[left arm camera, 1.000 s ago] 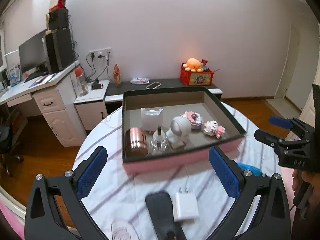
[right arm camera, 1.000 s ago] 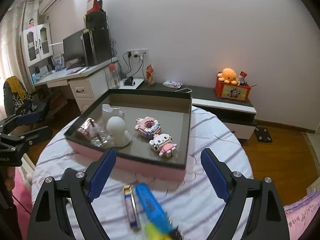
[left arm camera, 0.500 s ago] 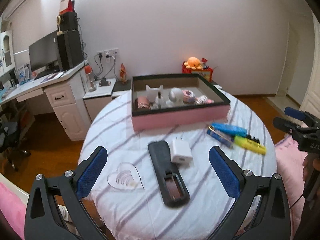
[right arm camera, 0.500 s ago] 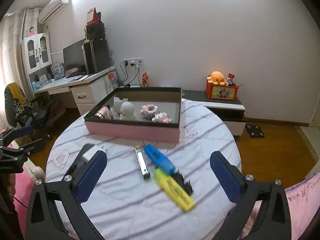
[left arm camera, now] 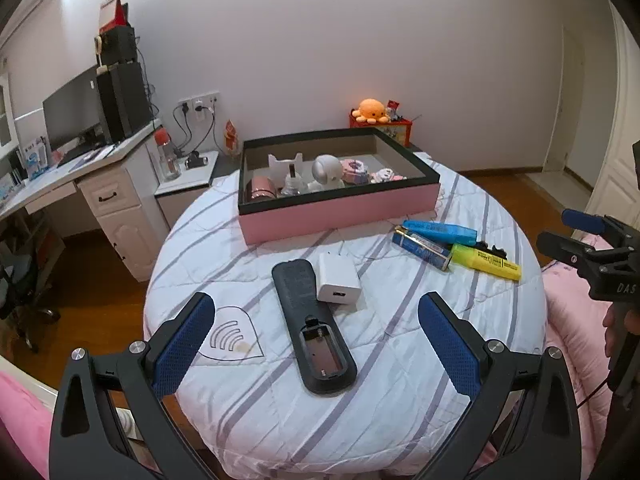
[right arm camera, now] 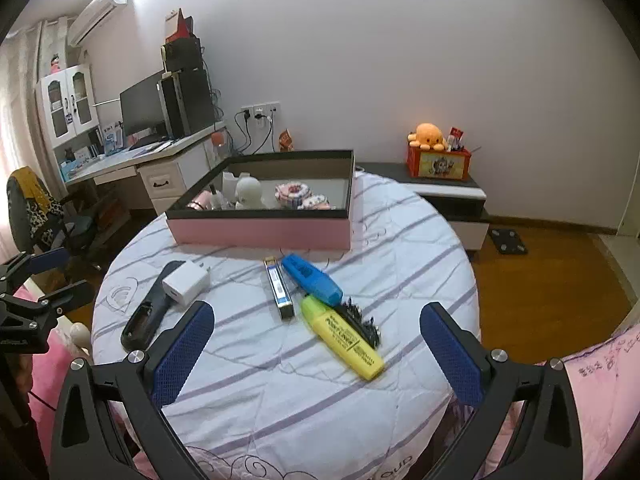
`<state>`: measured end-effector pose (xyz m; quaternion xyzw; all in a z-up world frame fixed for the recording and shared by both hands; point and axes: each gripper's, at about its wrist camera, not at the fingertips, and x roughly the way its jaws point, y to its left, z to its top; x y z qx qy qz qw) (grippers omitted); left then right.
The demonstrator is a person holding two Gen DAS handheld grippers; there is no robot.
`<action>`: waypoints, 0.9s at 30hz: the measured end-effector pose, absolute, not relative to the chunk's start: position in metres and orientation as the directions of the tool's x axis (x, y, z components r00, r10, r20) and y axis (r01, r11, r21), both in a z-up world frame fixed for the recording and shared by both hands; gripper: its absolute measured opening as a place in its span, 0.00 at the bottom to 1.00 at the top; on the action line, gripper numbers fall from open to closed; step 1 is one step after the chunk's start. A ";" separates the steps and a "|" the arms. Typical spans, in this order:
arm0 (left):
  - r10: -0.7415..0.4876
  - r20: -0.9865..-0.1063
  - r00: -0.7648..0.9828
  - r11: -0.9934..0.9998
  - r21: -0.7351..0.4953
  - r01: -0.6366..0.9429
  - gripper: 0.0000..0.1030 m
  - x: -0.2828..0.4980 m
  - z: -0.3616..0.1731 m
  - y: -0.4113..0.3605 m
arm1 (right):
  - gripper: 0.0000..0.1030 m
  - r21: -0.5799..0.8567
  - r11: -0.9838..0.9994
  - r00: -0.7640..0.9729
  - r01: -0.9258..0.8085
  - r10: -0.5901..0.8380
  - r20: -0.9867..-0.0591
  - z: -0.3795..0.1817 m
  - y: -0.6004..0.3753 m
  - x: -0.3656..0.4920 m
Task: Organize rigid objects
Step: 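Withdraw both grippers from the box back toward the remaining items, then grasp the white charger with the left gripper while the right grasps the blue marker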
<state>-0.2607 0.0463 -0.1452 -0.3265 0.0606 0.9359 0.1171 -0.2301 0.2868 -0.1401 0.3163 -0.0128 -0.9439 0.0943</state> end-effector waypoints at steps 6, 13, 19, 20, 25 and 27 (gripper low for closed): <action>0.170 -0.650 -0.741 -0.961 0.056 -0.270 1.00 -0.268 -0.154 0.059 | 1.00 0.090 -0.983 -0.760 0.160 -0.181 -0.624 -0.153 0.291 -0.234; 0.167 -0.679 -0.715 -0.953 0.074 -0.293 1.00 -0.278 -0.167 0.074 | 1.00 0.104 -0.984 -0.742 0.147 -0.180 -0.646 -0.166 0.301 -0.242; 0.175 -0.703 -0.690 -0.956 0.048 -0.290 1.00 -0.295 -0.176 0.077 | 1.00 0.117 -0.984 -0.719 0.136 -0.180 -0.671 -0.180 0.308 -0.253; 0.173 -0.705 -0.688 -0.956 0.049 -0.291 1.00 -0.298 -0.179 0.079 | 1.00 0.121 -0.983 -0.717 0.135 -0.181 -0.673 -0.181 0.309 -0.255; 0.142 -0.719 -0.681 -0.949 0.098 -0.301 1.00 -0.314 -0.192 0.090 | 1.00 0.131 -0.982 -0.707 0.136 -0.189 -0.681 -0.188 0.313 -0.265; 0.141 -0.726 -0.673 -0.946 0.102 -0.308 1.00 -0.320 -0.196 0.094 | 1.00 0.129 -0.982 -0.703 0.136 -0.187 -0.686 -0.191 0.313 -0.270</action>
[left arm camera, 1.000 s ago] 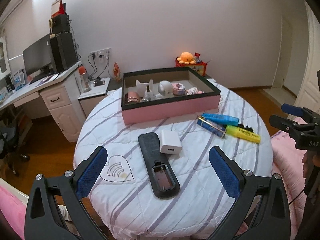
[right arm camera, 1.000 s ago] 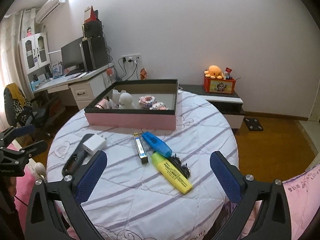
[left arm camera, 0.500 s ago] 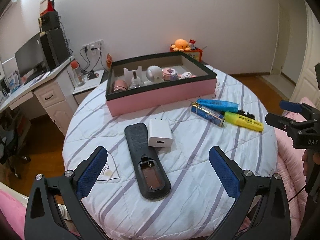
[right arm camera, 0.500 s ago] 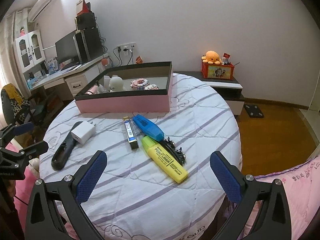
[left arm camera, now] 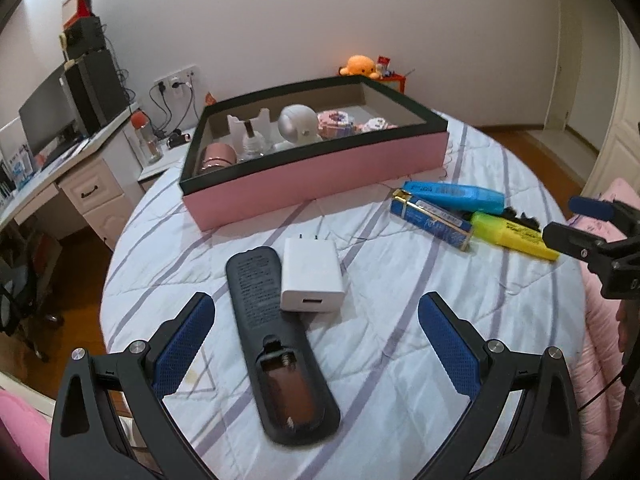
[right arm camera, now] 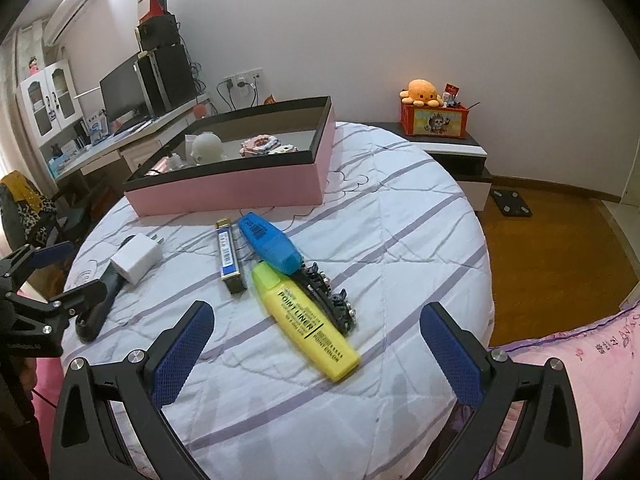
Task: Organize rigid objects
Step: 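Grasp the white charger with the left gripper while the right grasps the blue marker, then carry the charger and blue marker into the pink box and release both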
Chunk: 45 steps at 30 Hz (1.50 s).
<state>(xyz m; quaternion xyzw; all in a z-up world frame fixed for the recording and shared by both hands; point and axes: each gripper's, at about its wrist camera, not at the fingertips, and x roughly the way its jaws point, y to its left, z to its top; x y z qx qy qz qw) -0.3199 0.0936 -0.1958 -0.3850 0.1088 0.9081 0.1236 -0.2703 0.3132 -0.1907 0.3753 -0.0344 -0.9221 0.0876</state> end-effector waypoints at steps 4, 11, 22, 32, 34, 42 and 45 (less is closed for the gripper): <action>0.132 -0.733 -0.667 -0.940 0.121 -0.318 0.97 -0.334 -0.203 0.099 | 1.00 0.131 -0.981 -0.692 0.140 -0.191 -0.696 -0.196 0.314 -0.282; 0.079 -0.774 -0.628 -0.936 0.159 -0.313 0.68 -0.359 -0.223 0.097 | 1.00 0.134 -0.979 -0.671 0.155 -0.203 -0.713 -0.204 0.312 -0.304; 0.100 -0.771 -0.630 -0.926 0.161 -0.343 0.40 -0.365 -0.223 0.094 | 1.00 0.044 -0.974 -0.647 0.224 -0.182 -0.741 -0.208 0.290 -0.334; 0.154 -0.776 -0.612 -0.921 0.112 -0.374 0.40 -0.366 -0.221 0.090 | 0.69 0.018 -0.941 -0.578 0.337 -0.222 -0.785 -0.210 0.272 -0.365; 0.162 -0.777 -0.608 -0.919 0.105 -0.380 0.40 -0.366 -0.221 0.090 | 0.66 -0.018 -0.930 -0.539 0.366 -0.197 -0.819 -0.217 0.265 -0.372; 0.189 -0.770 -0.609 -0.920 0.079 -0.385 0.39 -0.365 -0.217 0.088 | 0.26 -0.011 -0.912 -0.524 0.411 -0.226 -0.821 -0.217 0.255 -0.374; 0.211 -0.763 -0.611 -0.925 0.046 -0.377 0.39 -0.365 -0.214 0.084 | 0.26 -0.003 -0.911 -0.523 0.412 -0.234 -0.819 -0.214 0.256 -0.371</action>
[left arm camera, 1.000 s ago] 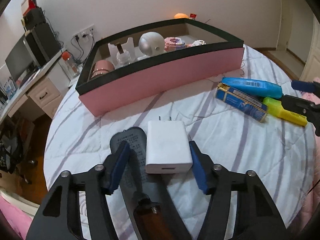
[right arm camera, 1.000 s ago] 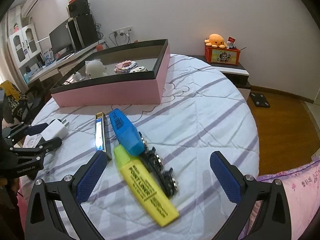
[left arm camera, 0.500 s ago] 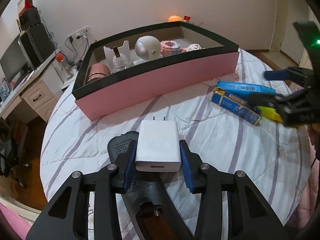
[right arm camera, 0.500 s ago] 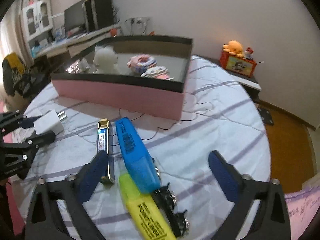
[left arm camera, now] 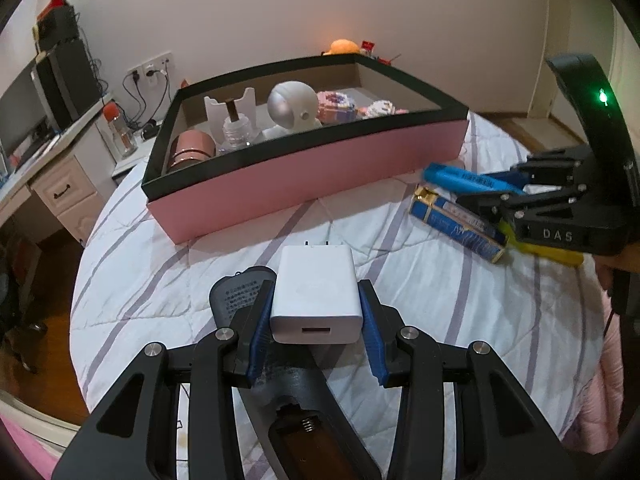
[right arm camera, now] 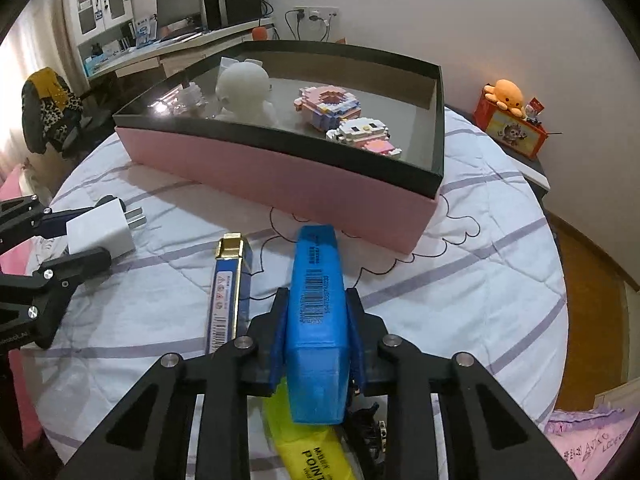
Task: Organize rigid objects
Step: 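Carry the charger and blue marker into the pink box and release both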
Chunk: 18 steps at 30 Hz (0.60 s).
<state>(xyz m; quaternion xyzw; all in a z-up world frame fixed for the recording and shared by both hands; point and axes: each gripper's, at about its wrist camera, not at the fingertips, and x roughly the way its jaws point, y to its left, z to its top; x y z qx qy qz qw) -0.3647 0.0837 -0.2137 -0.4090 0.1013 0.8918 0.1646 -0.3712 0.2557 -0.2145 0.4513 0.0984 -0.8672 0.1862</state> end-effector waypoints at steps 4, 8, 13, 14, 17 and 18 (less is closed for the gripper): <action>0.235 -0.751 -0.617 -0.928 0.016 -0.373 0.39 -0.363 -0.208 0.078 | 0.26 0.023 -0.911 -0.530 0.412 -0.260 -0.807 -0.208 0.255 -0.365; 0.244 -0.734 -0.633 -0.929 0.010 -0.369 0.39 -0.358 -0.200 0.075 | 0.26 0.034 -0.908 -0.550 0.419 -0.283 -0.786 -0.195 0.249 -0.362; 0.247 -0.709 -0.661 -0.930 0.019 -0.367 0.39 -0.358 -0.184 0.072 | 0.26 0.043 -0.903 -0.568 0.428 -0.306 -0.764 -0.179 0.242 -0.358; 0.247 -0.703 -0.667 -0.929 0.023 -0.368 0.39 -0.359 -0.179 0.071 | 0.26 0.039 -0.902 -0.576 0.429 -0.307 -0.758 -0.177 0.241 -0.357; 0.247 -0.684 -0.687 -0.928 0.036 -0.370 0.39 -0.363 -0.164 0.070 | 0.26 0.039 -0.897 -0.587 0.441 -0.321 -0.743 -0.166 0.236 -0.356; 0.246 -0.675 -0.695 -0.927 0.044 -0.372 0.39 -0.365 -0.159 0.070 | 0.26 0.036 -0.895 -0.590 0.445 -0.324 -0.740 -0.162 0.235 -0.356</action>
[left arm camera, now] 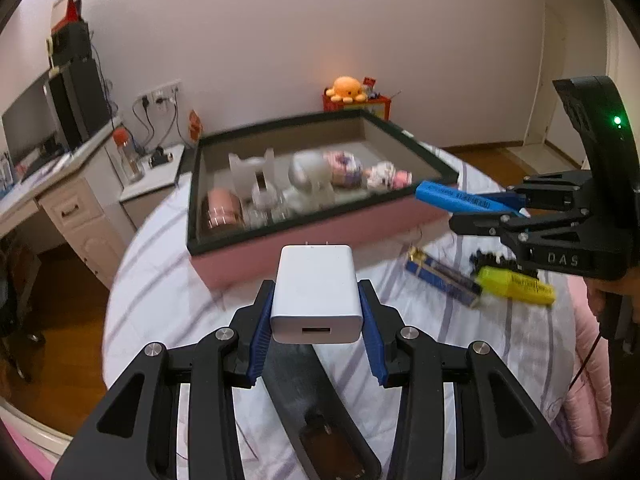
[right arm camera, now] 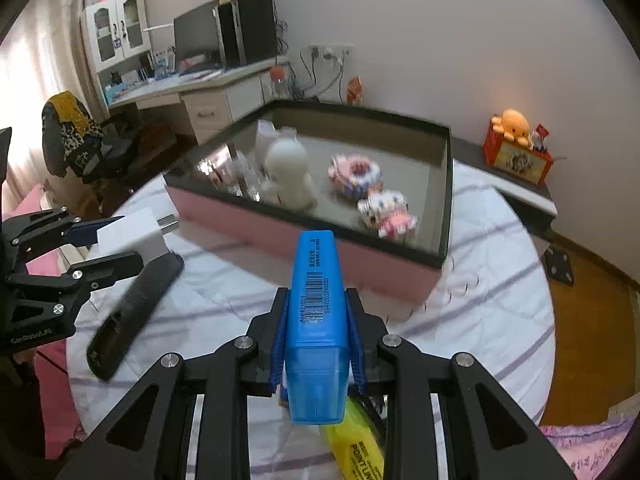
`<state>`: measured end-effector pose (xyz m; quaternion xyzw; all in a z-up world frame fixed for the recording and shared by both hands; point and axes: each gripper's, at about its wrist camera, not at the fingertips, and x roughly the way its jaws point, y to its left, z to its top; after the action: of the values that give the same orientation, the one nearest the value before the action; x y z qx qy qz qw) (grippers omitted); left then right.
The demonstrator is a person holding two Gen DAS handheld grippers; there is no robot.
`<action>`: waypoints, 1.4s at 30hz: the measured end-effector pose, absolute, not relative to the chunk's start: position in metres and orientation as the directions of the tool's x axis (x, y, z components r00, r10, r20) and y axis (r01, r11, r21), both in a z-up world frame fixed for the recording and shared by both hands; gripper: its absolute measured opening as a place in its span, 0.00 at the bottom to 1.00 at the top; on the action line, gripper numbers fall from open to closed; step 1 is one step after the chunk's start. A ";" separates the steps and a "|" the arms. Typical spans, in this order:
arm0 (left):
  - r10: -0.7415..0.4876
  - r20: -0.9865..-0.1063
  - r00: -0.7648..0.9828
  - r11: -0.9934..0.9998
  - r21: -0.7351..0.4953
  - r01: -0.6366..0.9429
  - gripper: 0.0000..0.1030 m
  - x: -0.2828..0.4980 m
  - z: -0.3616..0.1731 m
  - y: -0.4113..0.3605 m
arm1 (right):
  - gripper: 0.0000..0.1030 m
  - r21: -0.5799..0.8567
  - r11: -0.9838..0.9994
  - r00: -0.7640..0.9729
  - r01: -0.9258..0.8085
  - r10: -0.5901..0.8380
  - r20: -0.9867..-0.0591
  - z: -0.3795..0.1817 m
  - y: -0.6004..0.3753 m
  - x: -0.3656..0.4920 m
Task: Organize rigid objects
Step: 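Carry the charger and blue marker into the pink box and release both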
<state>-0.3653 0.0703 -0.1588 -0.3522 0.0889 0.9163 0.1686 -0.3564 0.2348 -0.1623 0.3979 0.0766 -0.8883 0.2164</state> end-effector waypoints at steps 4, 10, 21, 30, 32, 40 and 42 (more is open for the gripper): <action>0.267 -0.651 -0.711 -0.920 0.049 -0.390 0.39 -0.379 -0.137 0.072 | 0.26 0.019 -0.884 -0.605 0.466 -0.334 -0.723 -0.145 0.227 -0.364; 0.292 -0.631 -0.719 -0.903 0.066 -0.425 0.39 -0.415 -0.107 0.075 | 0.26 -0.016 -0.878 -0.631 0.479 -0.331 -0.702 -0.121 0.223 -0.389; 0.354 -0.668 -0.654 -0.850 0.061 -0.523 0.40 -0.503 -0.081 0.104 | 0.26 -0.032 -0.885 -0.636 0.464 -0.308 -0.707 -0.109 0.224 -0.468; 0.332 -0.768 -0.548 -0.842 0.020 -0.539 0.40 -0.574 -0.124 0.130 | 0.26 -0.012 -0.903 -0.564 0.430 -0.259 -0.784 -0.152 0.228 -0.535; 0.318 -0.785 -0.531 -0.842 0.023 -0.539 0.40 -0.583 -0.137 0.135 | 0.26 -0.003 -0.908 -0.555 0.419 -0.253 -0.792 -0.161 0.231 -0.544; 0.288 -0.811 -0.509 -0.857 0.018 -0.514 0.48 -0.601 -0.169 0.139 | 0.27 -0.016 -0.921 -0.558 0.390 -0.222 -0.800 -0.179 0.240 -0.556; 0.298 -0.801 -0.519 -0.863 0.006 -0.504 0.77 -0.599 -0.164 0.136 | 0.39 -0.022 -0.924 -0.560 0.381 -0.211 -0.801 -0.178 0.241 -0.553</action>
<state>-0.5986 0.1364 -0.1643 -0.4320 0.1195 0.8632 0.2323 -0.5531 0.2414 -0.1781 0.4379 0.0967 -0.8778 0.1686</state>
